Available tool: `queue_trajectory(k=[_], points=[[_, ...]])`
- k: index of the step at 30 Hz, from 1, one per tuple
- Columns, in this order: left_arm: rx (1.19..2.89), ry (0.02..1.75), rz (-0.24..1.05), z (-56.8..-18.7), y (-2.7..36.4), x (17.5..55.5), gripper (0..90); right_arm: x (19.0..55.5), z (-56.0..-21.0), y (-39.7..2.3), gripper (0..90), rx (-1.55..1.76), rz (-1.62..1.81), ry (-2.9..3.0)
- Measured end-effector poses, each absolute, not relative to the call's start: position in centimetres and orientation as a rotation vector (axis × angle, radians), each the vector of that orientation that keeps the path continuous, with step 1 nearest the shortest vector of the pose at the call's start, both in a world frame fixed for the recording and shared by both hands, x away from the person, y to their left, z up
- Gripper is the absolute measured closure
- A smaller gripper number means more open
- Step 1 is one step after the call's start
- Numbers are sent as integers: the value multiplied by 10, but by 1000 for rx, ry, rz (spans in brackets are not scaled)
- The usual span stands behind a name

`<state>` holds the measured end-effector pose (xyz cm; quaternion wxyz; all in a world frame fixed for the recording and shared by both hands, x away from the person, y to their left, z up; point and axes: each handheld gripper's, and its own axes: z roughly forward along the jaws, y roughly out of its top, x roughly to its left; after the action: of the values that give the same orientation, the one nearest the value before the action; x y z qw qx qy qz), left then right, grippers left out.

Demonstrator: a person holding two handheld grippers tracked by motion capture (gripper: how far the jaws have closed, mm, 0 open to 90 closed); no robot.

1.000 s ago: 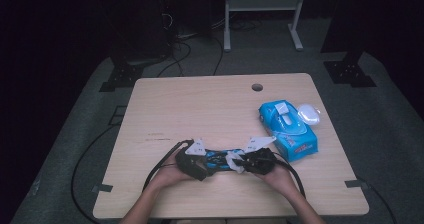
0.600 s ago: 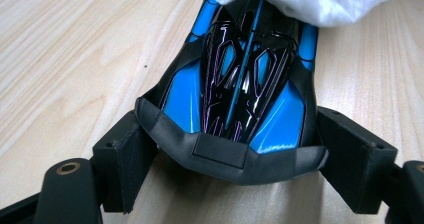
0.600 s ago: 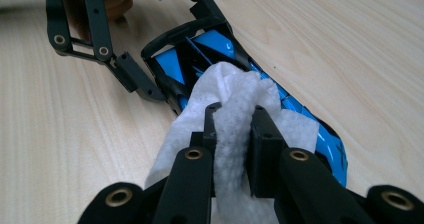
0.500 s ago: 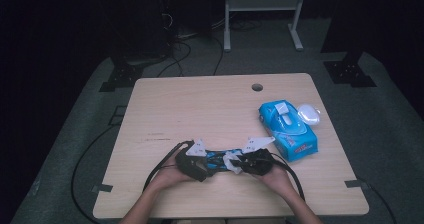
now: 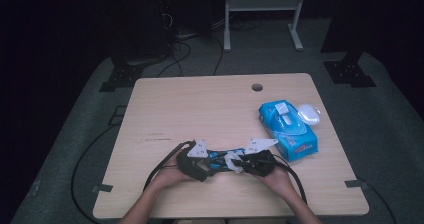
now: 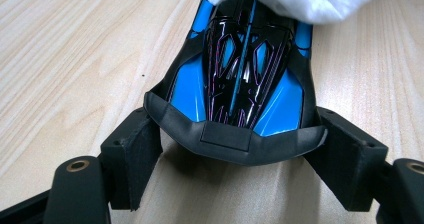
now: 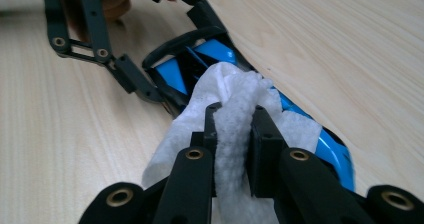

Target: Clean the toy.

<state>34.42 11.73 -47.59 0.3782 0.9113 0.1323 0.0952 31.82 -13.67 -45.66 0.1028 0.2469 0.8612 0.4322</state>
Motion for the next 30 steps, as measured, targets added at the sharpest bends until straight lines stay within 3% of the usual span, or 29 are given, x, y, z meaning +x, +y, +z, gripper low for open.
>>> queue_trajectory(k=[9, 17, 26, 30], points=[[2329, 342, 224, -476, 117, 345, 250, 324, -459, -157, 809, 828, 1213, 2502], [2330, 351, 219, -476, 118, 346, 251, 320, -456, -132, 808, 729, 1290, 2524], [2326, 347, 217, -477, 116, 346, 251, 322, -461, -168, 810, 847, 1166, 2487], [2327, 346, 218, -477, 116, 346, 251, 315, -458, -154, 809, 784, 1271, 2521]])
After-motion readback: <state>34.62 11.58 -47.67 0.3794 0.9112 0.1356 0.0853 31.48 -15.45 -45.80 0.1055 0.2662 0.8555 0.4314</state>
